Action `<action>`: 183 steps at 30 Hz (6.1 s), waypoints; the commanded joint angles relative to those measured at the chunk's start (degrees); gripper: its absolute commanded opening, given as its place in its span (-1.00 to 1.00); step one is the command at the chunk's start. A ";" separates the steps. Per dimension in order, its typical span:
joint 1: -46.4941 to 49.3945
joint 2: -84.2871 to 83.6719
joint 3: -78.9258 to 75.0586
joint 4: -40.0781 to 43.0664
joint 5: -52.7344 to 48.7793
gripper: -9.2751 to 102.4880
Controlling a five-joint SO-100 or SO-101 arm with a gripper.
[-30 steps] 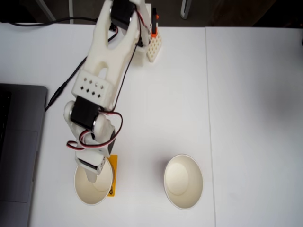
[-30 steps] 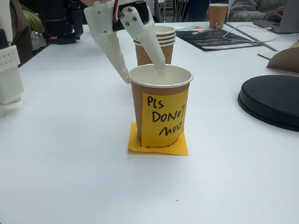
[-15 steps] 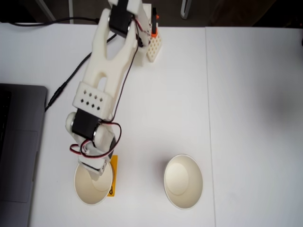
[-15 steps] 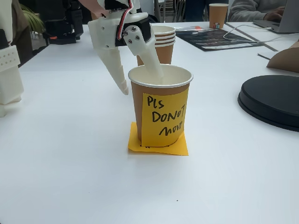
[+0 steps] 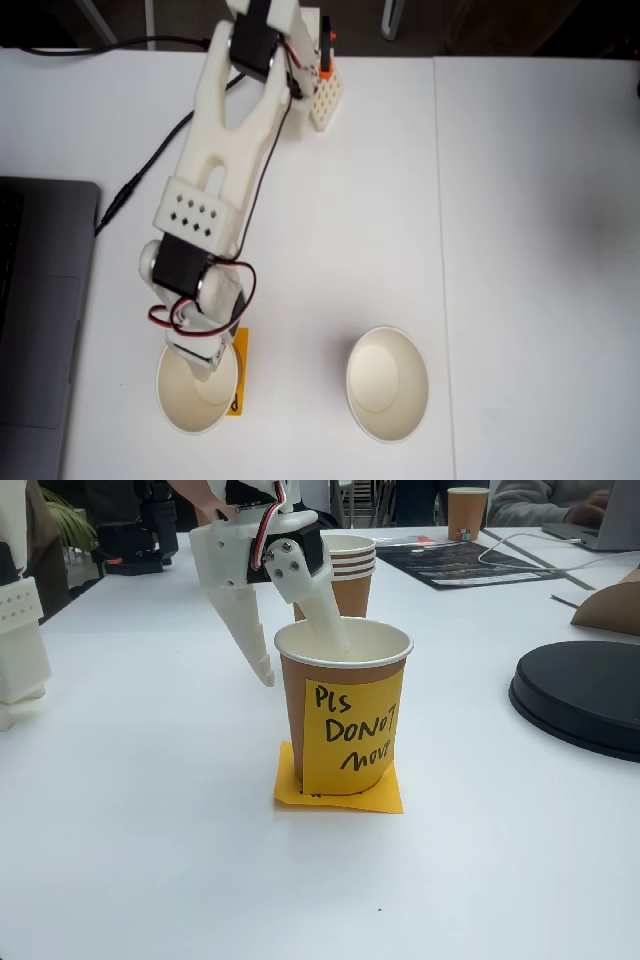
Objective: Pickup cup and make a pile of cup.
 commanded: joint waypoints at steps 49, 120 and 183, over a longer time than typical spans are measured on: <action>-3.25 11.43 -7.91 0.00 0.44 -0.96; -37.27 30.23 -17.84 7.38 0.44 -0.96; -36.04 19.86 -17.84 14.59 0.44 -0.96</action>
